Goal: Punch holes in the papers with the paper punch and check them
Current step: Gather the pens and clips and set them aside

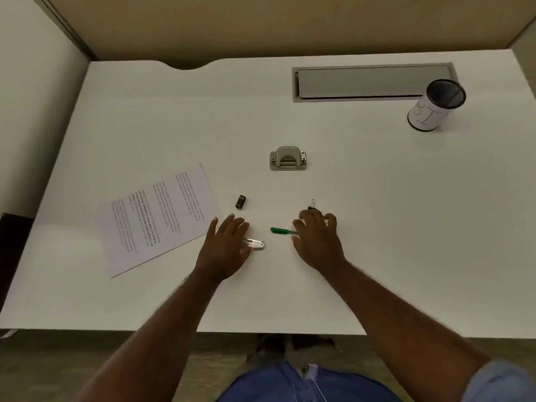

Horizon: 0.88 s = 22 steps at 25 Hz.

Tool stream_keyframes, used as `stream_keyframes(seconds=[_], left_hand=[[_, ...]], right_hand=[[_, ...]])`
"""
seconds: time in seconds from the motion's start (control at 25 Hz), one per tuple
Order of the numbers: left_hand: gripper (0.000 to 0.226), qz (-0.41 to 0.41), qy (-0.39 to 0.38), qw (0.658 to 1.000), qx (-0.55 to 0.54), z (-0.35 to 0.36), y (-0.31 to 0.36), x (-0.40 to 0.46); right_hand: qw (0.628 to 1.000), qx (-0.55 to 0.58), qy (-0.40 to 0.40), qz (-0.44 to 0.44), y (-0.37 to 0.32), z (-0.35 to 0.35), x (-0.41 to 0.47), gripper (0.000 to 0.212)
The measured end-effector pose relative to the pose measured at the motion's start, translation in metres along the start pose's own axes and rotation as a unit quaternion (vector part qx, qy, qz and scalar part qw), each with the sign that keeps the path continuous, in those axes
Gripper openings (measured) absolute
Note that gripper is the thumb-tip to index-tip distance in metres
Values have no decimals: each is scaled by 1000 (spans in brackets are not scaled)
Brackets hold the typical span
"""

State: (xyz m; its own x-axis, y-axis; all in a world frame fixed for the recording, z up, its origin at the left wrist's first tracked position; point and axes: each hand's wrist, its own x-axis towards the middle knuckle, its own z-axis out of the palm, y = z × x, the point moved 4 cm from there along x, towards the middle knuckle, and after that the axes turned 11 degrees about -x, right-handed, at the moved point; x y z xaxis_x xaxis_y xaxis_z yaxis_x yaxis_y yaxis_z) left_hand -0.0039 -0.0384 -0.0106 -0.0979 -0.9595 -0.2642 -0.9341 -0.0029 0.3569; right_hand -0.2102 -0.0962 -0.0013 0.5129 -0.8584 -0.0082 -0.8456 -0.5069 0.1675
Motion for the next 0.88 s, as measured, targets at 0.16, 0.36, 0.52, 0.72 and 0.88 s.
stream_keyframes(seconds=[0.16,0.36,0.52,0.72,0.88], left_hand=[[37,11,28,1000,5,-1,8,1],[24,33,42,999,11,1,19,2],[22,48,52,997,28,4,21,1],[28,81,61,994,50,-1,19,-3],[38,120,58,989,65,-8,5,-10]], right_hand=[[999,-41,-18,-23,3,12,5,9],[997,15,-50,-47,13,18,13,13],[989,130,-75,9,21,24,26,3],[944,321,-60,36,7,16,48,24],[936,334,-99,52,-26,7,81,28]])
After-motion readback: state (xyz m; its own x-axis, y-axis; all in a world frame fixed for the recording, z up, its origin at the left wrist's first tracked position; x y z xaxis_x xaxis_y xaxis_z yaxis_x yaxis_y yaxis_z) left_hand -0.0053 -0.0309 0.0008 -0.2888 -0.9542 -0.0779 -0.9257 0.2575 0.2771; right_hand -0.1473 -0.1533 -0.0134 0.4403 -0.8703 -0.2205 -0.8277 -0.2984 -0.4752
